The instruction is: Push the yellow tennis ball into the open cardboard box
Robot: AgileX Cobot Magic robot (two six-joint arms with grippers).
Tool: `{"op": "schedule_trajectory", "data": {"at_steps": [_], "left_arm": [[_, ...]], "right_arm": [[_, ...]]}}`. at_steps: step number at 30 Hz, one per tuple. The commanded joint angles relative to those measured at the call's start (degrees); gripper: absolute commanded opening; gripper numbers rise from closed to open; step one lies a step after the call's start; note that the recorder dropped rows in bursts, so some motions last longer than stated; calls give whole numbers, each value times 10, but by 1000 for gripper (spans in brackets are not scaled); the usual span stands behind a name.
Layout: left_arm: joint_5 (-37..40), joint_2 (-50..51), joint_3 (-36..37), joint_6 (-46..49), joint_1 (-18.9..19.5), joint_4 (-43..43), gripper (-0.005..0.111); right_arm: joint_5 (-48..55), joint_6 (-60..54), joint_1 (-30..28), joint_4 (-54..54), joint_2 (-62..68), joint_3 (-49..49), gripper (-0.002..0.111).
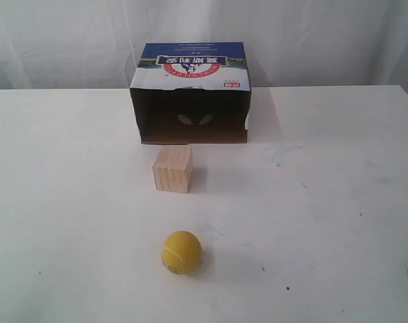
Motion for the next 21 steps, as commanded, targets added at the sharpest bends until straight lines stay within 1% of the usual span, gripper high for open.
{"op": "schedule_trajectory", "data": {"at_steps": [1, 18, 21], "left_arm": [[-1, -3, 2, -4, 2, -2, 0], [-1, -3, 2, -4, 2, -2, 0], [-1, -3, 2, -4, 2, -2, 0]], "right_arm": [[-4, 2, -5, -1, -3, 3, 0], [-3, 3, -5, -1, -3, 3, 0], [-18, 3, -5, -1, -3, 3, 0]]}}
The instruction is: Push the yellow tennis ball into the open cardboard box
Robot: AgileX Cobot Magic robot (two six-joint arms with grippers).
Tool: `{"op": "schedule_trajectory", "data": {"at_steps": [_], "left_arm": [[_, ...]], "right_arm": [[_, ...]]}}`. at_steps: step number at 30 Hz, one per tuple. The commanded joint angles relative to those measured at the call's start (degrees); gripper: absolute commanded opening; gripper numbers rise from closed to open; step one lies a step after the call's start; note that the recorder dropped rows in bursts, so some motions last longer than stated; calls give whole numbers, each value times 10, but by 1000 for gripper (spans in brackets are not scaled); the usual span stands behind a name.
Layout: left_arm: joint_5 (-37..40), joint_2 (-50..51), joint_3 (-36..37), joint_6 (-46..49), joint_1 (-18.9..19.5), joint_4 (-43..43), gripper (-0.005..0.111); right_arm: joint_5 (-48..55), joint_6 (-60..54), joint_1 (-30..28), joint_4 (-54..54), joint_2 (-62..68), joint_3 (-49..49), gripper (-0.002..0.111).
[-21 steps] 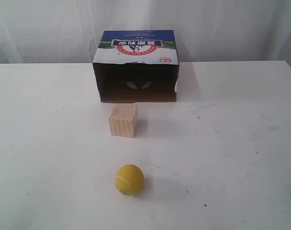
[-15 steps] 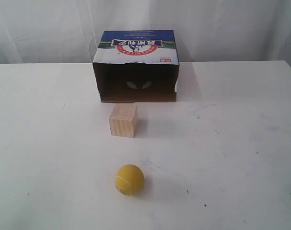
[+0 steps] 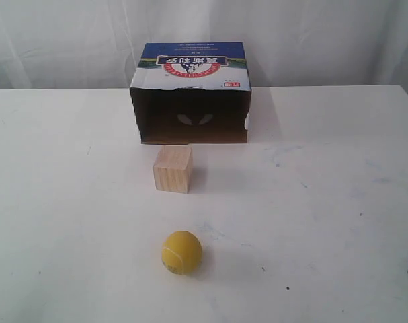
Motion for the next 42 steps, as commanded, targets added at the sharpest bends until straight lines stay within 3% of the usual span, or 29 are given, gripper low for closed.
{"op": "schedule_trajectory", "data": {"at_steps": [1, 6, 13, 24, 33, 37, 42], "left_arm": [[-1, -3, 2, -4, 2, -2, 0], [-1, -3, 2, -4, 2, -2, 0], [-1, -3, 2, -4, 2, -2, 0], [-1, -3, 2, -4, 2, -2, 0], [-1, -3, 2, -4, 2, -2, 0], [-1, -3, 2, -4, 2, -2, 0], [-1, -3, 2, -4, 2, -2, 0]], "right_arm": [[-37, 1, -5, -1, -3, 3, 0], [-146, 11, -5, -5, -3, -30, 0], [-122, 32, -5, -5, 12, -131, 0], [-101, 28, 18, -3, 194, -260, 0], [-28, 31, 189, -3, 413, -385, 0], [32, 39, 287, -35, 533, -454, 0], [94, 57, 367, -82, 682, -536, 0]]}}
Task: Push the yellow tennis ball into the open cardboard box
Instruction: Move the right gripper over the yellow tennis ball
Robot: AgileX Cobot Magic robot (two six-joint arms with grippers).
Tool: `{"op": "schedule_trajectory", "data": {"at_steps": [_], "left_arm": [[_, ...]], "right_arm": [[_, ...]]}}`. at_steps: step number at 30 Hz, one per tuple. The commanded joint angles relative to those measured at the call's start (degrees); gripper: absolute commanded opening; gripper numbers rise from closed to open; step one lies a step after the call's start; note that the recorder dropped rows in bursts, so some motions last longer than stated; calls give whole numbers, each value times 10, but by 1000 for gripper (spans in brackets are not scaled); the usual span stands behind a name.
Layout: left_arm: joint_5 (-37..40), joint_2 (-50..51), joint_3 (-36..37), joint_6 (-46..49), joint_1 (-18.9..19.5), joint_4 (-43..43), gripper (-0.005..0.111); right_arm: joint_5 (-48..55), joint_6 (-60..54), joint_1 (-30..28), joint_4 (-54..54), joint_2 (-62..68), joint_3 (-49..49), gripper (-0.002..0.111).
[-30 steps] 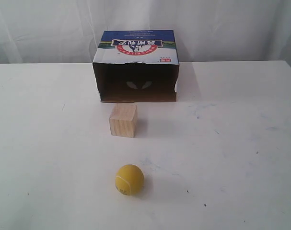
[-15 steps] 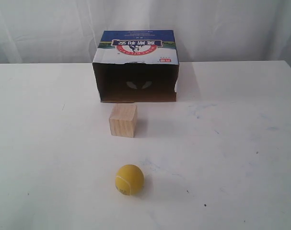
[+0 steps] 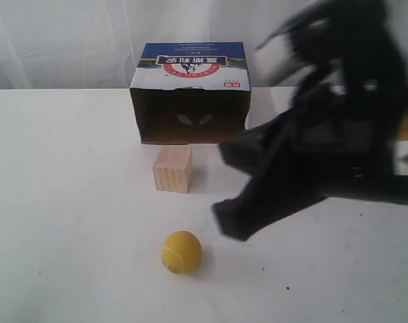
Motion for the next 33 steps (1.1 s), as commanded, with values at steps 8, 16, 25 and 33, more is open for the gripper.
{"op": "schedule_trajectory", "data": {"at_steps": [8, 16, 25, 33], "left_arm": [[-1, -3, 2, -4, 2, -2, 0], [-1, -3, 2, -4, 2, -2, 0], [-1, -3, 2, -4, 2, -2, 0], [-1, -3, 2, -4, 2, -2, 0]], "right_arm": [[52, 17, 84, -38, 266, -131, 0], [57, 37, 83, -60, 363, -167, 0], [51, 63, 59, -60, 428, -182, 0], [48, 76, 36, -60, 449, -182, 0]]}}
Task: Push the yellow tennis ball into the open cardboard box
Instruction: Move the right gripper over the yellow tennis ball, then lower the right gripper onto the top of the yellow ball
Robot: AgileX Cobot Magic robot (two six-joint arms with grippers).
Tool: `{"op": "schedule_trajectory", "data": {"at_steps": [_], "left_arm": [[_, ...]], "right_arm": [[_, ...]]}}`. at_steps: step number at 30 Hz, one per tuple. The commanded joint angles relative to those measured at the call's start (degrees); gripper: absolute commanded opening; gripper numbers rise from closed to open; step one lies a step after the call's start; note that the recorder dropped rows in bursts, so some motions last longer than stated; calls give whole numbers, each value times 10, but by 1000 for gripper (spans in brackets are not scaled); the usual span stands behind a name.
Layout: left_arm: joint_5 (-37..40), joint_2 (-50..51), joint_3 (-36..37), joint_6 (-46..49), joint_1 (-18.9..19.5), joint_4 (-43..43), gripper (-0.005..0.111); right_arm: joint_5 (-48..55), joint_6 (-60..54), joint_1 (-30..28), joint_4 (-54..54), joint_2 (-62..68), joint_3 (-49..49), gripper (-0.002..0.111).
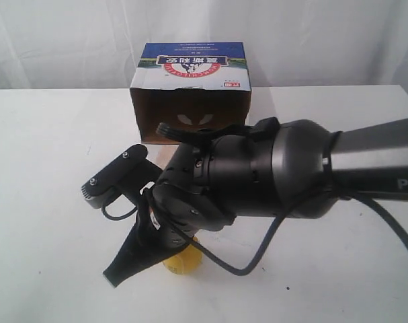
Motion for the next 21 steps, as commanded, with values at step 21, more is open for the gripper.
{"op": "schedule_trajectory", "data": {"at_steps": [21], "left_arm": [[-1, -3, 2, -4, 2, -2, 0]], "right_arm": [[71, 38, -45, -36, 11, -2, 0]]}}
